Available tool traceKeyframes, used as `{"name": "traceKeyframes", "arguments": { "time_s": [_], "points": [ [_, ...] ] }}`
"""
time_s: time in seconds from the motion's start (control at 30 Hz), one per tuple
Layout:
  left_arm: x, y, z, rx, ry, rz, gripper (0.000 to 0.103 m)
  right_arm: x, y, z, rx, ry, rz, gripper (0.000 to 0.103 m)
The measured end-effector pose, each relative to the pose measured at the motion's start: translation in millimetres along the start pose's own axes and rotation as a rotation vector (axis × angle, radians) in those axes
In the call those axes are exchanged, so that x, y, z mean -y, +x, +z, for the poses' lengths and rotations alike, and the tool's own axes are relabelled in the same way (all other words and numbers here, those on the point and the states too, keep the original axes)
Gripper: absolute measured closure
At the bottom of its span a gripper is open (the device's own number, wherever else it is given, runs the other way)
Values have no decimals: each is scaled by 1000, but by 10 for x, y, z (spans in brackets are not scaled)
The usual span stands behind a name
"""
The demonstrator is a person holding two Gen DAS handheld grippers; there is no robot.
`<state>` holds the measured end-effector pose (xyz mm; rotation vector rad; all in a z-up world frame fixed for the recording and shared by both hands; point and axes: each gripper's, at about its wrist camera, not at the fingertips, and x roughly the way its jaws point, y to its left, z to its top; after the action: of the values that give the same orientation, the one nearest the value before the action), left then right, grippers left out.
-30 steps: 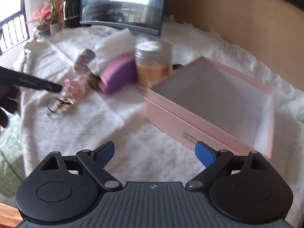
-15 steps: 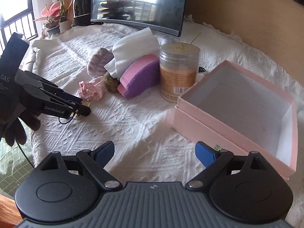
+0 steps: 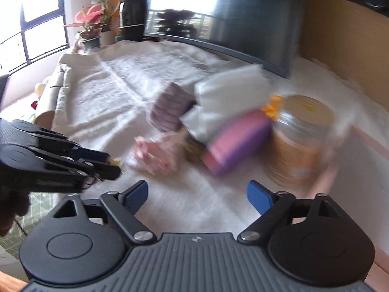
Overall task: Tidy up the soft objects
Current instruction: 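Carry the pink scrunchie into the pink box and open the right tool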
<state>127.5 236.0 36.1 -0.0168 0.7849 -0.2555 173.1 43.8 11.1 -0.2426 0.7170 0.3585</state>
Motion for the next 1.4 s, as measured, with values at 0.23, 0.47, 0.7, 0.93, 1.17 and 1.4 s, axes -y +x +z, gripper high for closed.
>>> {"name": "traceKeyframes", "arguments": {
  "time_s": [0.23,0.47,0.7,0.93,1.17,1.4],
  "points": [
    [-513,-68,248,46,-50,-11,75,-532,669,309,-76,-97,-12,39],
    [-427,55,422,32,49,-163,75,-612,599,369,-142,-91,-37,92],
    [354,101,409,-30,223,-428,75,-173,-396,132,-131,20,-178,92],
    [1379,69,371,-119,450,-661,75,305,-1445,-296,-97,140,-414,92],
    [2197,163,965,-73,432,-751,87,680,-2199,-582,17,258,-615,92],
    [2623,662,1676,31,288,-791,86,876,-2276,-803,47,373,-660,92]
  ]
}}
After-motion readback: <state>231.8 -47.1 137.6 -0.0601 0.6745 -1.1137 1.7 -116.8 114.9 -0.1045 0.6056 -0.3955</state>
